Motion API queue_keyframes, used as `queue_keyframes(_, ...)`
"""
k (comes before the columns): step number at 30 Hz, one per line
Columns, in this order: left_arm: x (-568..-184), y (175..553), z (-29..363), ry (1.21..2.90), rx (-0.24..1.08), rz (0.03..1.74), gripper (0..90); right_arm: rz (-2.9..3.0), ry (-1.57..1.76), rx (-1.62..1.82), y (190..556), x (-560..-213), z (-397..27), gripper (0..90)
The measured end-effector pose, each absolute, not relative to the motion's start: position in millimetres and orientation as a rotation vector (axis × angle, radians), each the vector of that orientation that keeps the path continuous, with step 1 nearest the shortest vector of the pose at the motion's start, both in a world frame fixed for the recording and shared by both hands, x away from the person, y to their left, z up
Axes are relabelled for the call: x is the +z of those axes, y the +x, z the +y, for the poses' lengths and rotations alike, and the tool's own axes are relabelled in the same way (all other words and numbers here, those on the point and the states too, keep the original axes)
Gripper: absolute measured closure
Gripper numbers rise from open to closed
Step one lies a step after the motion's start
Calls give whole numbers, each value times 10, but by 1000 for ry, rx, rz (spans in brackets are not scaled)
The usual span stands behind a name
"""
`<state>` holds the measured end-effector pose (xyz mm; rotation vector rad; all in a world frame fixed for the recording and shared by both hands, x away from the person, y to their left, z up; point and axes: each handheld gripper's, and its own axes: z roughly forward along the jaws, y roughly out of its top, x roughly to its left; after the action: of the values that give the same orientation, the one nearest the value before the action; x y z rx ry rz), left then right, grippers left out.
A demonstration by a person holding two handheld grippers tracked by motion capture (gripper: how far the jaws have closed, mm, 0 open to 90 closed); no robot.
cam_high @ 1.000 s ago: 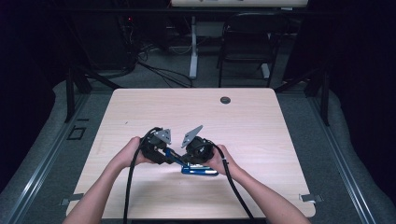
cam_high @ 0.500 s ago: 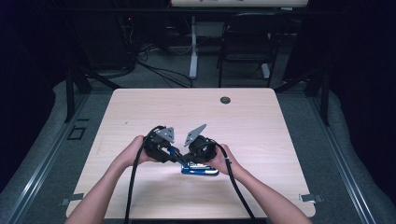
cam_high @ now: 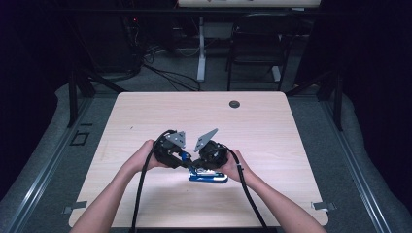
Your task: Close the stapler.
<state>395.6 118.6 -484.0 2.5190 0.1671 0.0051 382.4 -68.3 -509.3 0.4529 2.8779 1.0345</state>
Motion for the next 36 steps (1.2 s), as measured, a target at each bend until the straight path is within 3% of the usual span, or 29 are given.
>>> queue_keyframes(36,-4900,3959,971,2473,12,113,647,2850,496,1056,3800,-4957,-911,881)
